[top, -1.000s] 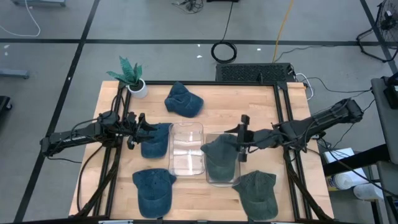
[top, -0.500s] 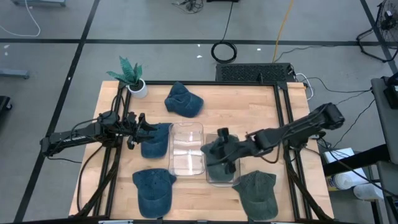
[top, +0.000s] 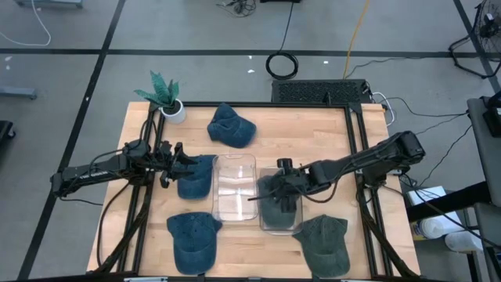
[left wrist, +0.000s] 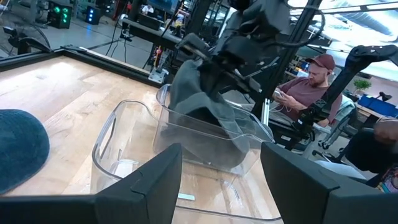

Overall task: Pick & Place hat
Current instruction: Put the top gray cap into the right transparent bin

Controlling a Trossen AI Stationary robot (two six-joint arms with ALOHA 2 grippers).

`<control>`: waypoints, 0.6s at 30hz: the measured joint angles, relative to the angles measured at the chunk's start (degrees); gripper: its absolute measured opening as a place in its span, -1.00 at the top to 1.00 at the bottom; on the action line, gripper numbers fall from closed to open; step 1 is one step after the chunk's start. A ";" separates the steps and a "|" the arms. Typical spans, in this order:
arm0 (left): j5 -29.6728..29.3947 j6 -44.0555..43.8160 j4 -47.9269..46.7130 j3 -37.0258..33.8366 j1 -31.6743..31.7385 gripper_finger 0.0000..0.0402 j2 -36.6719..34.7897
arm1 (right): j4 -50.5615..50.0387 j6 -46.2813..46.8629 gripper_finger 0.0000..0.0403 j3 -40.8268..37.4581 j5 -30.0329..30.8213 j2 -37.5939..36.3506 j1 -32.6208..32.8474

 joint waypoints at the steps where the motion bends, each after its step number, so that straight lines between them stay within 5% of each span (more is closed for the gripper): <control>1: 0.00 0.01 0.00 0.00 0.00 -0.13 -0.01 | -0.22 0.73 1.00 -0.43 -0.03 -0.10 -0.31; 18: 0.00 0.01 0.00 0.00 0.01 -0.13 -0.01 | 5.48 2.32 1.00 -7.75 -4.52 -0.13 -3.29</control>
